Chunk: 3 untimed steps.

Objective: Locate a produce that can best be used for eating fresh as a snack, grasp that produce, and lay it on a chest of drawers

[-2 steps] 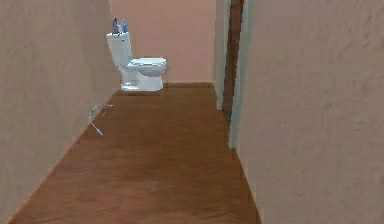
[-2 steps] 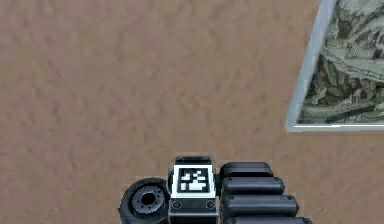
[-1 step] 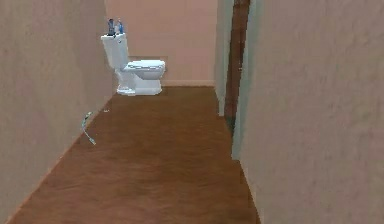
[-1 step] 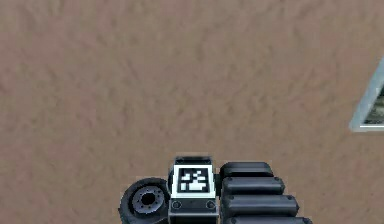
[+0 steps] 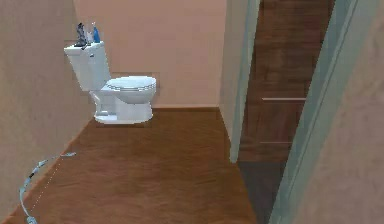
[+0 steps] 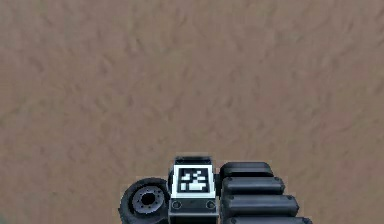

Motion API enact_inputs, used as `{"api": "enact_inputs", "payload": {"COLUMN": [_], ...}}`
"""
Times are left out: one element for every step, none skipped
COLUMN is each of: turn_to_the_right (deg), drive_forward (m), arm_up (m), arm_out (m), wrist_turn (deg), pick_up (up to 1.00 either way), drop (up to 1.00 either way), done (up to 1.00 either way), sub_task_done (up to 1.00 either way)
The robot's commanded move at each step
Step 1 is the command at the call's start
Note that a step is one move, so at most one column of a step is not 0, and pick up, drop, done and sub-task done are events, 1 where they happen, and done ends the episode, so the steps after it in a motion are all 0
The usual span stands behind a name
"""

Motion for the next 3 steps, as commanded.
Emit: {"api": "enact_inputs", "payload": {"turn_to_the_right": [3.0,0.0,15.0], "drive_forward": [0.0,1.0,0.0], "arm_up": [0.0,0.0,0.0], "arm_out": [0.0,0.0,0.0], "wrist_turn": [0.0,0.0,0.0], "pick_up": [0.0,0.0,0.0], "drop": [0.0,0.0,0.0], "done": [0.0,0.0,0.0], "sub_task_done": [0.0,0.0,0.0]}}
